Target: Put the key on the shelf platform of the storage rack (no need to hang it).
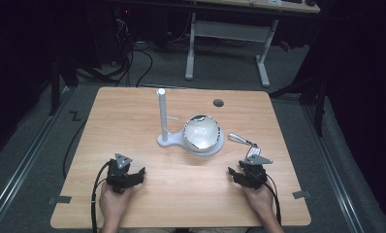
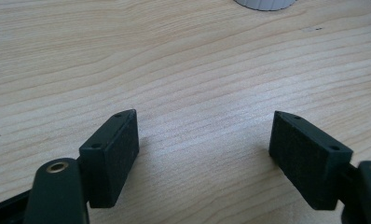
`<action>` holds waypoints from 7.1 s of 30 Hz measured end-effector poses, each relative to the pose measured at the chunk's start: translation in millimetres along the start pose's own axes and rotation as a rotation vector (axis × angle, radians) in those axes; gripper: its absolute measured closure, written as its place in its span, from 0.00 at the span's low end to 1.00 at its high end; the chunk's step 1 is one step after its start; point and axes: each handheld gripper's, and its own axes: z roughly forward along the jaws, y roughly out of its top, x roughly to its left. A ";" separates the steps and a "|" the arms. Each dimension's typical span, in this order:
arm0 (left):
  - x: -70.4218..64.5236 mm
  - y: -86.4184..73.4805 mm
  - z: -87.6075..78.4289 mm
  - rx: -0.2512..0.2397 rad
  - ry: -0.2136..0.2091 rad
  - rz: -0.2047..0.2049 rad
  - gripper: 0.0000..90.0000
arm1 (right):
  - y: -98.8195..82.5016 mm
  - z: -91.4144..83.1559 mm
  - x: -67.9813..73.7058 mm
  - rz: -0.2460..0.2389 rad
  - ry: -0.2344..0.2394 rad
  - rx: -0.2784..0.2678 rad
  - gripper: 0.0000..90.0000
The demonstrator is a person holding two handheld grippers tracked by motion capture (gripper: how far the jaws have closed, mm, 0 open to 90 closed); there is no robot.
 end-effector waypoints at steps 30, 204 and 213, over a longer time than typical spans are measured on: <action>0.1 0.1 0.0 0.001 -0.001 0.001 0.27 | -0.8 -0.9 2.3 0.006 -0.005 0.002 0.48; 0.2 0.0 0.0 0.000 -0.002 0.006 0.27 | 48.5 -75.1 -51.4 0.112 -0.082 -0.189 0.57; 0.2 -0.1 0.1 -0.001 -0.001 0.005 0.27 | 54.8 -88.8 -40.9 0.090 -0.033 -0.230 0.57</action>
